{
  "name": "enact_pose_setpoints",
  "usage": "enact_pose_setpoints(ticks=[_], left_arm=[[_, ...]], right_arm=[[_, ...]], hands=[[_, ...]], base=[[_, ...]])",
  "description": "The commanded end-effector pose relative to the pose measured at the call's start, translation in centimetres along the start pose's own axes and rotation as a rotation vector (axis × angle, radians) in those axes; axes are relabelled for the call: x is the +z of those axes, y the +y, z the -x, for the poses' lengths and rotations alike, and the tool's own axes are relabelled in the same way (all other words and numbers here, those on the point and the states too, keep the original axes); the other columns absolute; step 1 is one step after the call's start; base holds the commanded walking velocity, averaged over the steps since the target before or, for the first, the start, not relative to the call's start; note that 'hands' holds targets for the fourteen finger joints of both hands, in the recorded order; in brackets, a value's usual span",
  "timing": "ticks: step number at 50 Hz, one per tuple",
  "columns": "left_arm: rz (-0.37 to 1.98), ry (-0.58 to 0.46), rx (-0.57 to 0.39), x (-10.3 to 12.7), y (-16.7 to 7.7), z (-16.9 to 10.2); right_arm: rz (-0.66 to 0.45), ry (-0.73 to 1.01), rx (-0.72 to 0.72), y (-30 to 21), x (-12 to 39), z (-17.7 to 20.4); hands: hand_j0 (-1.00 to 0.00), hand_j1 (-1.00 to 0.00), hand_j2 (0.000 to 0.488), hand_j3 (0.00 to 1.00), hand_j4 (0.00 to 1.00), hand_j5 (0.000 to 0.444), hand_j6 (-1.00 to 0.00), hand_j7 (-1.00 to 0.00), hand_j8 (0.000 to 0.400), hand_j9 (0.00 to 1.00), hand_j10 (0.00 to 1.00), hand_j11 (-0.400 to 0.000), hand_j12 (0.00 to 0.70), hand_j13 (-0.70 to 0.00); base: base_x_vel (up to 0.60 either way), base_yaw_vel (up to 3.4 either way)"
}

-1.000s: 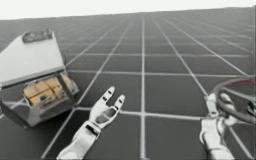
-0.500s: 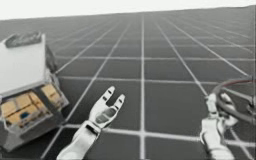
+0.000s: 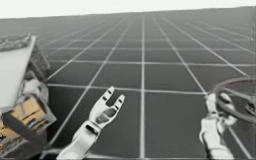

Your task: Pick up and drop off the object

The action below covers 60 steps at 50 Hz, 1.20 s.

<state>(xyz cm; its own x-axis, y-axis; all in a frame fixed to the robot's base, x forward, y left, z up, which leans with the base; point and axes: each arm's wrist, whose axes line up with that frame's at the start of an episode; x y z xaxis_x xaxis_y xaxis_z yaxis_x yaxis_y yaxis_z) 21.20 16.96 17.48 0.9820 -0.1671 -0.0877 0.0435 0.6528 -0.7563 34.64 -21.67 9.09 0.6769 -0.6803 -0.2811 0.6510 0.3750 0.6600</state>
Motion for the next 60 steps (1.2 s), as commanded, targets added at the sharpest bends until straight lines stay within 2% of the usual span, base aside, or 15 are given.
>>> enact_pose_setpoints(ticks=[1, 19, 60], left_arm=[[-0.019, 0.001, -0.021, 0.01, -0.83, -0.11], [-0.019, 0.001, -0.021, 0.01, -0.83, -0.11], [-0.019, 0.001, -0.021, 0.01, -0.83, -0.11]], right_arm=[[-0.023, -0.020, 0.007, -0.15, 0.83, -0.23], [-0.023, -0.020, 0.007, -0.15, 0.83, -0.23], [-0.023, -0.020, 0.007, -0.15, 0.83, -0.23]], hands=[[0.00, 0.00, 0.000, 1.00, 1.00, 0.000, 0.00, 0.00, 0.000, 1.00, 1.00, -0.400, 0.000, -0.700], [0.00, 0.00, 0.000, 1.00, 1.00, 0.000, 0.00, 0.00, 0.000, 1.00, 1.00, -0.400, 0.000, -0.700], [0.00, 0.00, 0.000, 1.00, 1.00, 0.000, 0.00, 0.00, 0.000, 1.00, 1.00, -0.400, 0.000, -0.700]], base=[[0.59, 0.02], [0.52, 0.15], [0.40, 0.37]])
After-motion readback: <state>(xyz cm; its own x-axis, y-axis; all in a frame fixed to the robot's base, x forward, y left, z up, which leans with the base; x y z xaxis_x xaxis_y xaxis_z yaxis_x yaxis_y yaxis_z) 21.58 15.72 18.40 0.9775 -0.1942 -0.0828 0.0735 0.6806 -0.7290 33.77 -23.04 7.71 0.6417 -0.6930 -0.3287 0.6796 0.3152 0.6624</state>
